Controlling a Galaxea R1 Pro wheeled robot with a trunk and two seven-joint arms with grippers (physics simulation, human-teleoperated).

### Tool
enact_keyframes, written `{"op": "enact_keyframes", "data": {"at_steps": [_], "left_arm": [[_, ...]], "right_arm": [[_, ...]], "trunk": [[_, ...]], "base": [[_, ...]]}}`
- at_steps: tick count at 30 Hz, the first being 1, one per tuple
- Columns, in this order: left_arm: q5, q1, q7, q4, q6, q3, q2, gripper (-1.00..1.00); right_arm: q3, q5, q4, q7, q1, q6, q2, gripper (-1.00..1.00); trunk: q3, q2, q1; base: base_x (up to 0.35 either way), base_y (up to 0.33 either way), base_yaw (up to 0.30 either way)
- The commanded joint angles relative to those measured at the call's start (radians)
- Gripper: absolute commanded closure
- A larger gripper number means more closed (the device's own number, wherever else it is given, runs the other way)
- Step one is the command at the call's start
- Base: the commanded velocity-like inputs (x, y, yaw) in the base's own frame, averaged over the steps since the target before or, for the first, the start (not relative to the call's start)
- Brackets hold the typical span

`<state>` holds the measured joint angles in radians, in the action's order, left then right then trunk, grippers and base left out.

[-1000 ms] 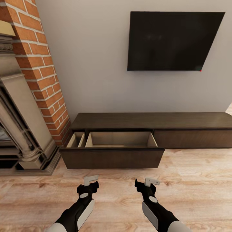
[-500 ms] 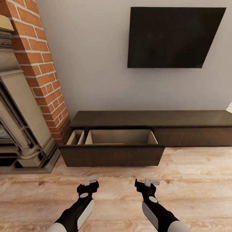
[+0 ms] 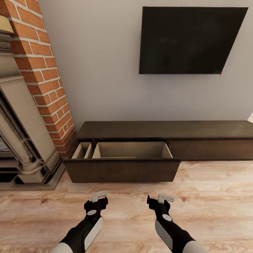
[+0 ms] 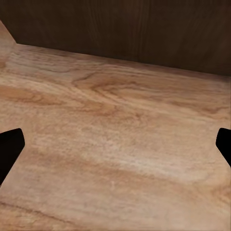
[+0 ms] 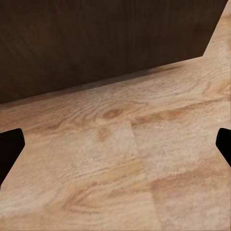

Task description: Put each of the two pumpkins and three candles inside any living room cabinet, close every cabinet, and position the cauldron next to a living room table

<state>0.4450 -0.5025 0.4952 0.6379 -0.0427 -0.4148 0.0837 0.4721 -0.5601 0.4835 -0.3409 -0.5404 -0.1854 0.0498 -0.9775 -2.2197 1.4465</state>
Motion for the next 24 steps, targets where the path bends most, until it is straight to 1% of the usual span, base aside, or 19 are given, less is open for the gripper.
{"op": "enact_keyframes", "data": {"at_steps": [1, 19, 21, 24], "left_arm": [[0.004, -0.001, 0.008, 0.002, -0.005, -0.005, -0.001, -1.00], [0.004, -0.001, 0.008, 0.000, -0.005, -0.006, -0.001, -1.00], [0.003, -0.001, 0.008, 0.000, -0.005, -0.006, -0.001, -1.00], [0.003, -0.001, 0.009, 0.001, -0.005, -0.006, -0.001, -1.00]], "right_arm": [[0.008, -0.011, 0.000, -0.006, -0.001, -0.006, -0.001, -1.00], [0.008, -0.011, 0.000, -0.006, -0.001, -0.006, -0.001, -1.00], [0.008, -0.011, 0.000, -0.006, -0.001, -0.006, -0.001, -1.00], [0.008, -0.011, 0.000, -0.006, -0.001, -0.006, -0.001, -1.00]], "trunk": [[-0.001, 0.000, 0.000], [-0.001, 0.000, 0.000], [-0.001, 0.000, 0.000], [-0.001, 0.000, 0.000]], "base": [[0.204, 0.000, 0.000], [0.301, 0.000, 0.000], [0.223, 0.000, 0.000], [0.084, 0.000, 0.000]]}}
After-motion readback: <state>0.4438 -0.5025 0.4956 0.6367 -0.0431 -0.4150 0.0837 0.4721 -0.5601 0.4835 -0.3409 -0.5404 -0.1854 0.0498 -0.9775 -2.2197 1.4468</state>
